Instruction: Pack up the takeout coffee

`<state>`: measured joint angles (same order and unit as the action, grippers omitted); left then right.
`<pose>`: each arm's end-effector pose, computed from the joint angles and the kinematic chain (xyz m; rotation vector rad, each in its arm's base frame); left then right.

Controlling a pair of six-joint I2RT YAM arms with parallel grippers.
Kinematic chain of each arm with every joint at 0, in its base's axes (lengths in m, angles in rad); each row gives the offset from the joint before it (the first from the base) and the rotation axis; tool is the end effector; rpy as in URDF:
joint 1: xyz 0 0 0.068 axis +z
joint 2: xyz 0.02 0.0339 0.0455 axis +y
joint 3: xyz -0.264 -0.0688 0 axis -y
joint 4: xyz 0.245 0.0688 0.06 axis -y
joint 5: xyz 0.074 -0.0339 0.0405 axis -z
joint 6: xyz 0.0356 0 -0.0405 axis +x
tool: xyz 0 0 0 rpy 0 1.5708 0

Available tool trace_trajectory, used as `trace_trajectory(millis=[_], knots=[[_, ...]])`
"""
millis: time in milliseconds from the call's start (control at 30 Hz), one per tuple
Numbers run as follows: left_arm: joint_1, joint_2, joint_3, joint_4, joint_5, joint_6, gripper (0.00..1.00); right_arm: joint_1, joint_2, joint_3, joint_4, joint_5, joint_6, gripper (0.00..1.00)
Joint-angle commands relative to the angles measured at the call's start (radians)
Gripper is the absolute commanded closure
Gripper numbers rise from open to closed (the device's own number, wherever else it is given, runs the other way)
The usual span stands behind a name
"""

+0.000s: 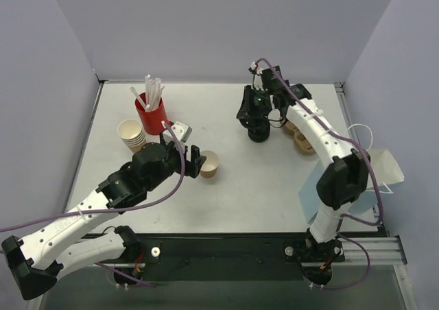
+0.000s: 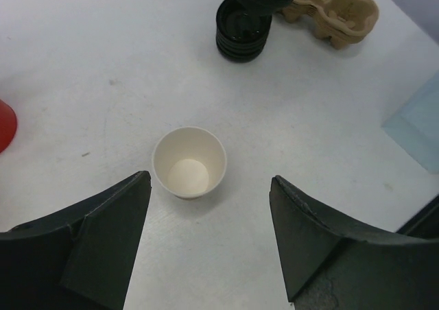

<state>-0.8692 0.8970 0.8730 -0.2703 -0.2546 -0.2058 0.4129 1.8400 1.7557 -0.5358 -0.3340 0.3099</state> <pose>0.1394 -0.1511 0.3424 0.4430 1.8336 -0.5068 0.3864 0.1820 0.3446 -0.3107 2.2366 0.7641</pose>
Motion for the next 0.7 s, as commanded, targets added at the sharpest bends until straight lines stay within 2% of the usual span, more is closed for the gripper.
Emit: trace_trajectory(millis=[0,33,100,133,167,267,333,467,567,667], knots=[[0.013,-0.056,0.090,-0.081,0.135,-0.162,0.20,-0.003,-0.191,-0.102,0.166,-0.301,0.182,0.95],[0.019,-0.062,0.092,-0.084,0.152,-0.176,0.20,-0.003,-0.237,-0.152,0.218,-0.406,0.237,0.95],[0.032,-0.078,0.098,-0.081,0.205,-0.204,0.21,-0.002,-0.280,-0.217,0.406,-0.512,0.415,0.95],[0.044,-0.079,0.101,-0.072,0.222,-0.214,0.21,-0.002,-0.321,-0.302,0.493,-0.552,0.481,0.95],[0.047,-0.090,0.098,-0.063,0.251,-0.234,0.22,-0.002,-0.343,-0.343,0.669,-0.591,0.608,0.95],[0.059,-0.113,0.069,0.026,0.302,-0.228,0.23,-0.002,-0.401,-0.453,0.865,-0.605,0.734,0.96],[0.064,-0.148,0.021,0.132,0.314,-0.205,0.23,0.001,-0.412,-0.493,0.959,-0.623,0.874,0.96],[0.096,-0.139,0.003,0.238,0.388,-0.155,0.27,0.017,-0.417,-0.610,1.328,-0.626,1.122,0.96],[0.111,-0.103,0.014,0.310,0.448,-0.155,0.34,0.030,-0.410,-0.630,1.413,-0.620,1.204,0.96],[0.121,-0.078,0.023,0.329,0.436,-0.153,0.38,0.041,-0.423,-0.645,1.436,-0.608,1.216,0.96]])
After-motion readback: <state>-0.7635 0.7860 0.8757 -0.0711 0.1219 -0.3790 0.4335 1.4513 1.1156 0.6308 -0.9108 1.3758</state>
